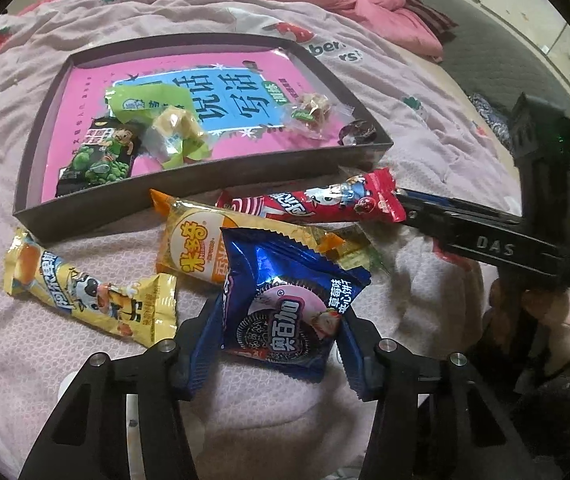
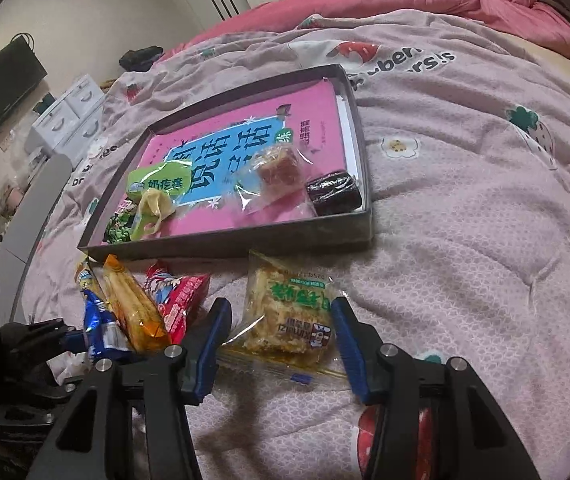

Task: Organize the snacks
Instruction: 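Grasp the blue cookie packet with the left tool while the right tool grasps the pastry bag, then carry the cookie packet over the tray with the left tool while the right tool carries the pastry bag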

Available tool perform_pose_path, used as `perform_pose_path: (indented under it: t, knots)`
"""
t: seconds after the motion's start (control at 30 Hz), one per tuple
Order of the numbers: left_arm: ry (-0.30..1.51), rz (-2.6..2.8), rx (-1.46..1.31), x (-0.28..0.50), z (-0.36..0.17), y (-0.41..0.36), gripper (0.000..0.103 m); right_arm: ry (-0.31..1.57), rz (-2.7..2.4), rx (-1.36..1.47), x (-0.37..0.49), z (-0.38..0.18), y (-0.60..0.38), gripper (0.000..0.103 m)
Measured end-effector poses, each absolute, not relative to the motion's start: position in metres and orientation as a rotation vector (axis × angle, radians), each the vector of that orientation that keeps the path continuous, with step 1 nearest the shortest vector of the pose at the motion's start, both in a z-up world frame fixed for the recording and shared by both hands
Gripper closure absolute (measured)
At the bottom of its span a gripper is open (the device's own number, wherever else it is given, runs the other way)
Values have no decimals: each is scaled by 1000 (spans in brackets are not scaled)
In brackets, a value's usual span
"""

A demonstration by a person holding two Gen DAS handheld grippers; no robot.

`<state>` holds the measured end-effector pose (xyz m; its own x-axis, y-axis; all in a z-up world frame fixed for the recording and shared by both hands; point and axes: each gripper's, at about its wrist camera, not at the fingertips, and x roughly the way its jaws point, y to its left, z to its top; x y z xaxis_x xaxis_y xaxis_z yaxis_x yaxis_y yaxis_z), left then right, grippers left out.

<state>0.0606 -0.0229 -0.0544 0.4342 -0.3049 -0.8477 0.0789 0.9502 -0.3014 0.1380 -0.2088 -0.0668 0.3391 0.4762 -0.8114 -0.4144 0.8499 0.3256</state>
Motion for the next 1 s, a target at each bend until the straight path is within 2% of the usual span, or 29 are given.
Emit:
perform_pose_path:
  t: [0.17, 0.27, 0.5, 1.0]
  knots:
    - [1083, -247, -240, 57, -48, -20, 48, 1105, 543, -62, 140, -80, -190, 47]
    - [1076, -249, -242, 56, -45, -20, 48, 1078, 536, -115, 138, -79, -186, 52]
    - [1042, -265, -242, 52, -32, -19, 48, 1063, 570, -2, 133, -65, -205, 56]
    - [942, -229, -262, 50, 0, -2, 48, 829, 649, 54, 122, -12, -208, 55]
